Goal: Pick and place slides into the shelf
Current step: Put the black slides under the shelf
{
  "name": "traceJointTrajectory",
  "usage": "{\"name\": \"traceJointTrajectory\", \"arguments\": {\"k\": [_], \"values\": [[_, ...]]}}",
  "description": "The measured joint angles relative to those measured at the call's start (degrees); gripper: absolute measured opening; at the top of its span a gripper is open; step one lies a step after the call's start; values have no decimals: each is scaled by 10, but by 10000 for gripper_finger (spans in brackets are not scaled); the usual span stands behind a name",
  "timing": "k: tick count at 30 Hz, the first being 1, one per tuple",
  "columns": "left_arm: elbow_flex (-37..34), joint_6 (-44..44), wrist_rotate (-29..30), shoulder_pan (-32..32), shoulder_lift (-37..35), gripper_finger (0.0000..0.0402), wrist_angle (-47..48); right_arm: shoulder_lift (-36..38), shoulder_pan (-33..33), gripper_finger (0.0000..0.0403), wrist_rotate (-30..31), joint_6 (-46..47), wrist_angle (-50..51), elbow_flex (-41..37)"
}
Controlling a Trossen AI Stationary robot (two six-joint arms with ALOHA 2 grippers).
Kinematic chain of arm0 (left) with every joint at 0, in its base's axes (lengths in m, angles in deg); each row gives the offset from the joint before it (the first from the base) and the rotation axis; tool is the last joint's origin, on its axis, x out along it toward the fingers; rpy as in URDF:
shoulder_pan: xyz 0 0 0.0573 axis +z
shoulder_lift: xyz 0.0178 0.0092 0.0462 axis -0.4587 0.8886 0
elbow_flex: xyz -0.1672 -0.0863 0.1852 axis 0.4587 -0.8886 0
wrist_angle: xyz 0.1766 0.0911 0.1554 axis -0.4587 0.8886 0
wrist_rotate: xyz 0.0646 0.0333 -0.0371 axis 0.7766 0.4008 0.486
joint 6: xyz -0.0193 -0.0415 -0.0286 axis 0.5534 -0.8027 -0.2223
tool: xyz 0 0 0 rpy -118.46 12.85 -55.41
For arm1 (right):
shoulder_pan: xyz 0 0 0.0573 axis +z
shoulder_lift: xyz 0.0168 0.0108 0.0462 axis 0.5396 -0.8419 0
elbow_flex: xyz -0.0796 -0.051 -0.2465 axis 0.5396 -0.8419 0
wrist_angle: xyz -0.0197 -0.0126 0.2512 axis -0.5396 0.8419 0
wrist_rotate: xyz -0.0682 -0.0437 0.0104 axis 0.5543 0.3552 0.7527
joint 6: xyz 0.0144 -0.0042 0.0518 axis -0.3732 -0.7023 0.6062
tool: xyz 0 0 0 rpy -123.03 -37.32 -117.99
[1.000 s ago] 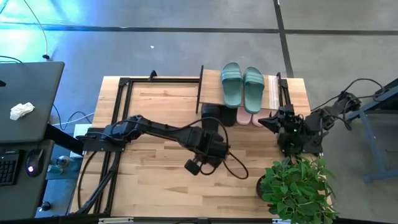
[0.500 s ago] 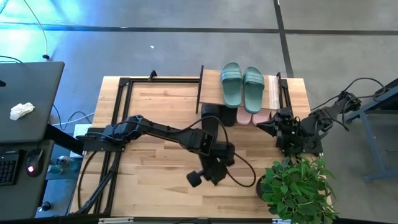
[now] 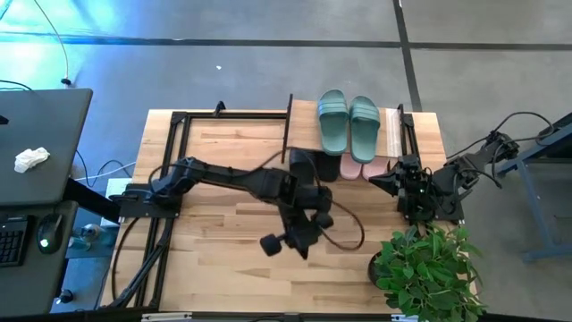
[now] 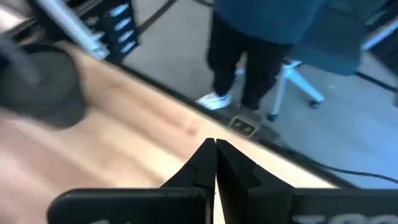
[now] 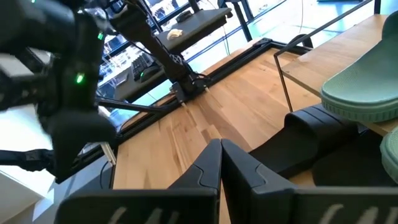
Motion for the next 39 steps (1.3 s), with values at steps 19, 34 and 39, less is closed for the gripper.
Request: {"name": "traceJointTrajectory", "arguments": {"k": [19, 34, 39], "values": [[-247, -136, 312, -64, -225, 0, -75, -2, 0, 0, 12, -7, 2, 0], [-543, -326, 593, -65, -233, 0, -336, -12, 0, 0, 59, -20, 5, 0], [-544, -326, 653, -63, -179, 0, -341, -12, 0, 0, 72, -19, 12, 0]]}}
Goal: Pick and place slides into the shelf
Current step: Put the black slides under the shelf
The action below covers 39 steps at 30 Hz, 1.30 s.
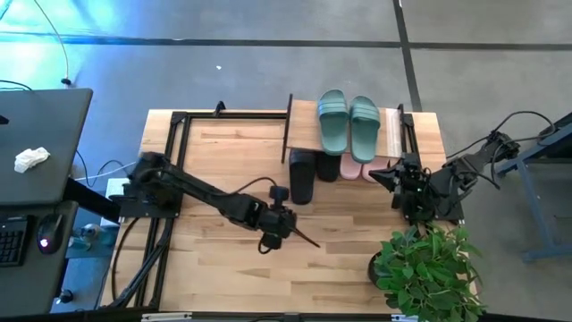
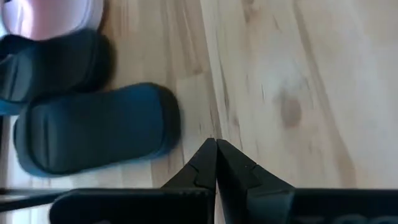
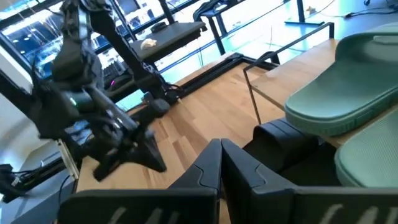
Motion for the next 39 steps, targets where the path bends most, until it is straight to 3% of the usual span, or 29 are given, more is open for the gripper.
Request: {"name": "traceJointTrajectory", "arguments": {"k": [10, 12, 14, 22, 39], "values": [[21, -16, -44, 29, 97, 0, -123, -8, 0, 0, 13, 1, 5, 0], [22, -23, -38, 37, 97, 0, -86, -15, 0, 0, 14, 1, 3, 0], [36, -25, -37, 46, 115, 0, -117, -17, 0, 0, 15, 1, 5, 0], [43, -25, -22, 73, 125, 0, -96, -30, 0, 0, 24, 1, 9, 0], [43, -10, -52, 115, 130, 0, -63, -25, 0, 0, 24, 4, 29, 0]]}}
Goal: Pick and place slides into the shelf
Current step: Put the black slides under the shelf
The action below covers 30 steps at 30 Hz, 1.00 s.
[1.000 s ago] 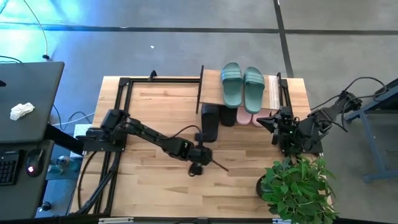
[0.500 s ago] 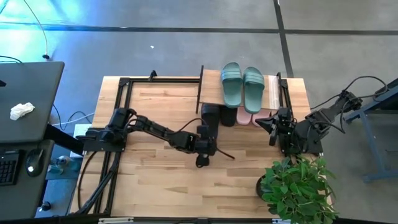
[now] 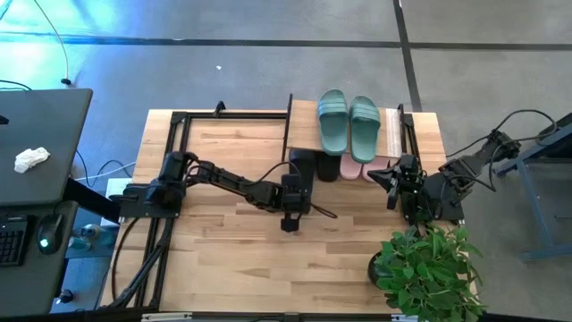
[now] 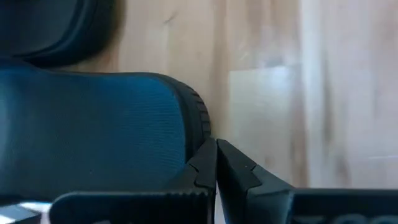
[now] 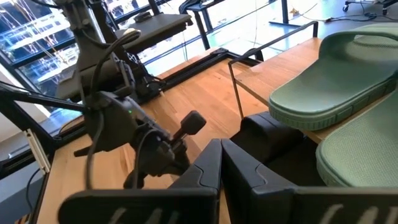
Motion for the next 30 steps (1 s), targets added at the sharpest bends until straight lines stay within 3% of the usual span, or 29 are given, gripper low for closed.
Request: {"name": "traceJointTrajectory", "arguments": {"k": [18, 30], "values": [[0, 40, 5, 72, 0, 0, 4, 0, 0, 0, 0, 0, 3, 0], [0, 59, 1, 83, 0, 0, -42, 0, 0, 0, 0, 0, 3, 0]]}}
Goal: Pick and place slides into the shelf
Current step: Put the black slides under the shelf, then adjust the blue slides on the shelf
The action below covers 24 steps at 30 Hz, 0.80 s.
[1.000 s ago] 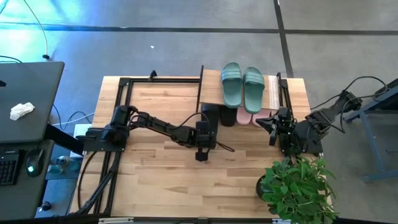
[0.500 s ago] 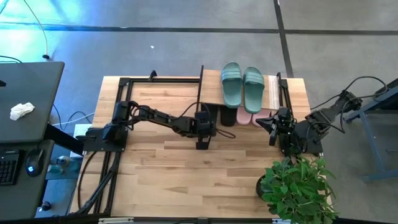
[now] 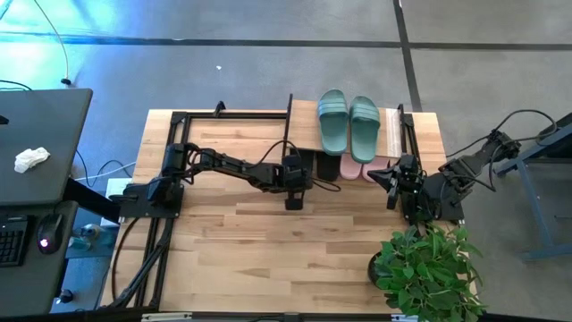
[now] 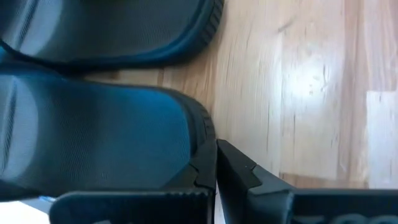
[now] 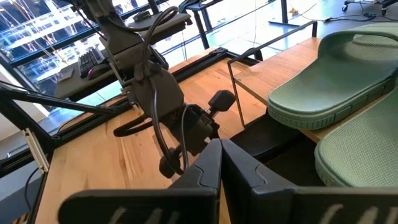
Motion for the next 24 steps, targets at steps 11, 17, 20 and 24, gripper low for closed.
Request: {"name": "traceJointTrajectory", "arguments": {"k": [11, 17, 20, 24], "values": [[0, 14, -10, -1, 0, 0, -6, 0, 0, 0, -1, 13, 0, 0], [0, 11, -114, -4, -4, 0, -13, 0, 0, 0, -2, 23, 1, 0], [3, -1, -130, -15, -4, 0, -13, 2, 0, 0, -2, 39, 4, 0], [23, -3, -152, -37, -5, 0, -10, 13, 0, 0, 0, 62, 11, 0]]}}
